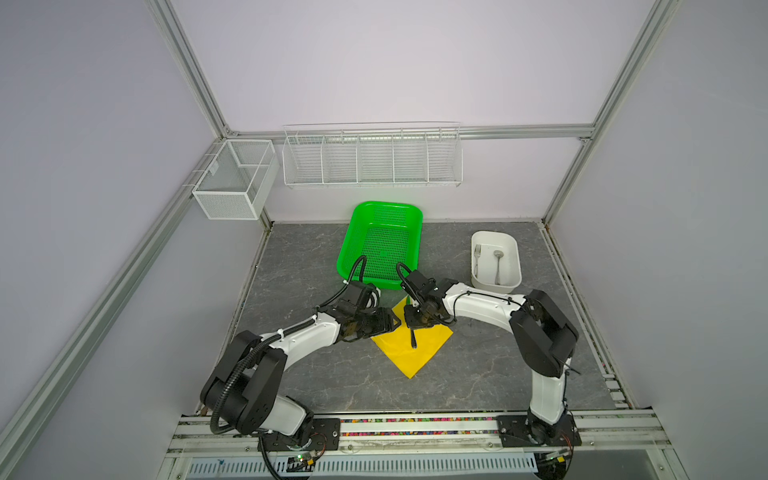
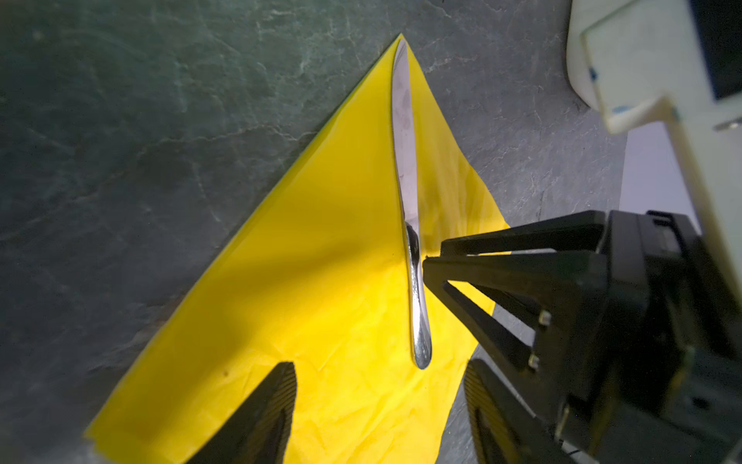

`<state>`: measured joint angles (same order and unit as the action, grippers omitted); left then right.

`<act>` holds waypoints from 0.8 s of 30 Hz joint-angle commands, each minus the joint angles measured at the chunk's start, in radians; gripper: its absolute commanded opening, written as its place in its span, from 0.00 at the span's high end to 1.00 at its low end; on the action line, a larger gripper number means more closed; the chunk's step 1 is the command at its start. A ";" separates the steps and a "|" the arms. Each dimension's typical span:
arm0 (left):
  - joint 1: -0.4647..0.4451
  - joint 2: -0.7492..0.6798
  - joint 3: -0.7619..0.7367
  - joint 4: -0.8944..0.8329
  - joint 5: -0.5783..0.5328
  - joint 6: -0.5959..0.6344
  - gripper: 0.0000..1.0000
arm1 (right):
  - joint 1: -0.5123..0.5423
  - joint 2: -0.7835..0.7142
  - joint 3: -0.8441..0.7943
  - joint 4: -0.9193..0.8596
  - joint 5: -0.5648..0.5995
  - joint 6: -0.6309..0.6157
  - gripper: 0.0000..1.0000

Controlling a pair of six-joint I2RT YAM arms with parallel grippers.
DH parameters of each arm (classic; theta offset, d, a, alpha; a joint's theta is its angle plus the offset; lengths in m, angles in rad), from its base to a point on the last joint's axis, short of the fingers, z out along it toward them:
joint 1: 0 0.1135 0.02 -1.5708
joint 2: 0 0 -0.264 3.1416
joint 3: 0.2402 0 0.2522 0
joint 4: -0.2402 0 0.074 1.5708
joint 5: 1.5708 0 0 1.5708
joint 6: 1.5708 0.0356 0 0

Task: Place the utensils on the paper napkin and roll it up
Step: 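Lift the right gripper off the knife and move it to the white tub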

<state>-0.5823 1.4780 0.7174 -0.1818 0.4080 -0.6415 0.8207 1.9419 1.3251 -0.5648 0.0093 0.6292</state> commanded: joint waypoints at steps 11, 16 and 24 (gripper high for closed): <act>0.006 0.071 -0.033 0.002 -0.006 0.052 0.43 | 0.011 0.033 0.021 -0.005 0.023 0.032 0.75; 0.005 0.070 -0.033 -0.024 -0.019 0.063 0.43 | 0.012 0.053 0.032 -0.005 0.021 0.006 0.76; 0.006 0.059 -0.035 -0.037 -0.028 0.065 0.43 | 0.008 0.063 0.033 -0.024 0.071 0.006 0.80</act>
<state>-0.5823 1.5375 0.6956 -0.1776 0.4084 -0.5926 0.8265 1.9854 1.3487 -0.5655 0.0456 0.6281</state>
